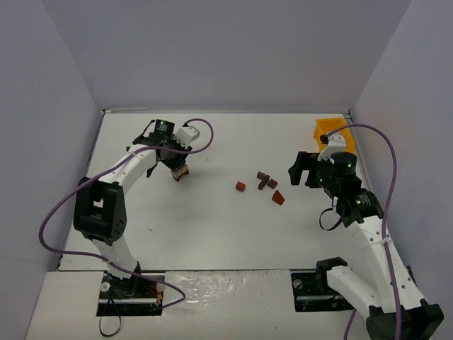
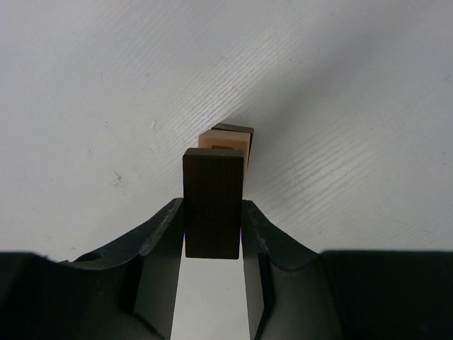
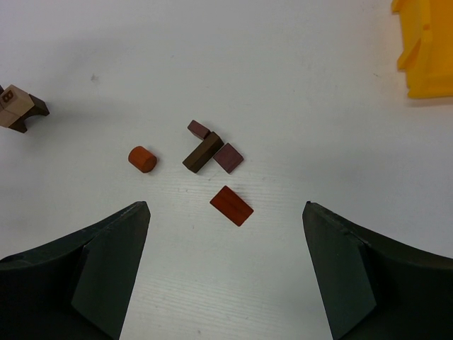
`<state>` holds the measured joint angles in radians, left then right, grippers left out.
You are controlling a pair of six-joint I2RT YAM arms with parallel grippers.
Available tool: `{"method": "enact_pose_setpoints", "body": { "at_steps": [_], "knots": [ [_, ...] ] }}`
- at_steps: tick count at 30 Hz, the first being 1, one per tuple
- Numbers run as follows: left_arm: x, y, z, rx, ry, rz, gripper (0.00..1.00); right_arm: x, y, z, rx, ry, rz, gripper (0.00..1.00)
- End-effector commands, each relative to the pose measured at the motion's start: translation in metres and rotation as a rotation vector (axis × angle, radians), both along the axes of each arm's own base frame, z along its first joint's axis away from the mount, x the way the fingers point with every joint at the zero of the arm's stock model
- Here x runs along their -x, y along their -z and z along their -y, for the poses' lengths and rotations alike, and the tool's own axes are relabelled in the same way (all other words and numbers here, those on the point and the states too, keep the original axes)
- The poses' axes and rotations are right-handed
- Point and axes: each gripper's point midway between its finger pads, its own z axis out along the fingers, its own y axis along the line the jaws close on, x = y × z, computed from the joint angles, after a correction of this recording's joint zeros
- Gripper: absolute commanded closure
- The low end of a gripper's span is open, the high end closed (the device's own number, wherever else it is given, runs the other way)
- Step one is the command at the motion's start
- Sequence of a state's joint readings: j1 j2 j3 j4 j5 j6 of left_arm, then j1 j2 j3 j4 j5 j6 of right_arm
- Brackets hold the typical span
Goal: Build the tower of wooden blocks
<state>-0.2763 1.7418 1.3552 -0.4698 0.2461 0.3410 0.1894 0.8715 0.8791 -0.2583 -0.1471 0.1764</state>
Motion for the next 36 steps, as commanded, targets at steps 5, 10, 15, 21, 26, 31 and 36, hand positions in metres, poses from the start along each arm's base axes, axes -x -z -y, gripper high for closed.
{"method": "enact_pose_setpoints", "body": {
  "at_steps": [5, 10, 15, 21, 26, 31, 36],
  "knots": [
    [-0.0170, -0.0169, 0.0034, 0.028, 0.037, 0.076, 1.00, -0.0090, -0.0085, -0.0025, 0.000, -0.017, 0.041, 0.13],
    [-0.0177, -0.0171, 0.0028, 0.029, 0.040, 0.075, 1.00, -0.0089, -0.0077, -0.0034, -0.003, -0.020, 0.039, 0.13],
    [-0.0171, -0.0149, 0.0029, 0.029, 0.042, 0.067, 1.00, -0.0087, -0.0069, -0.0038, -0.004, -0.022, 0.037, 0.13],
    [-0.0163, -0.0135, 0.0028, 0.030, 0.041, 0.063, 1.00, -0.0085, -0.0072, -0.0034, -0.004, -0.020, 0.038, 0.13],
    [-0.0173, -0.0129, 0.0029, 0.032, 0.041, 0.062, 1.00, -0.0081, -0.0065, -0.0037, -0.005, -0.022, 0.037, 0.13],
    [-0.0161, -0.0117, 0.0025, 0.031, 0.040, 0.055, 1.00, -0.0075, -0.0067, -0.0035, -0.007, -0.021, 0.038, 0.13],
    [-0.0158, -0.0115, 0.0027, 0.029, 0.038, 0.054, 1.00, -0.0071, -0.0063, -0.0041, -0.007, -0.024, 0.038, 0.13]
  ]
}}
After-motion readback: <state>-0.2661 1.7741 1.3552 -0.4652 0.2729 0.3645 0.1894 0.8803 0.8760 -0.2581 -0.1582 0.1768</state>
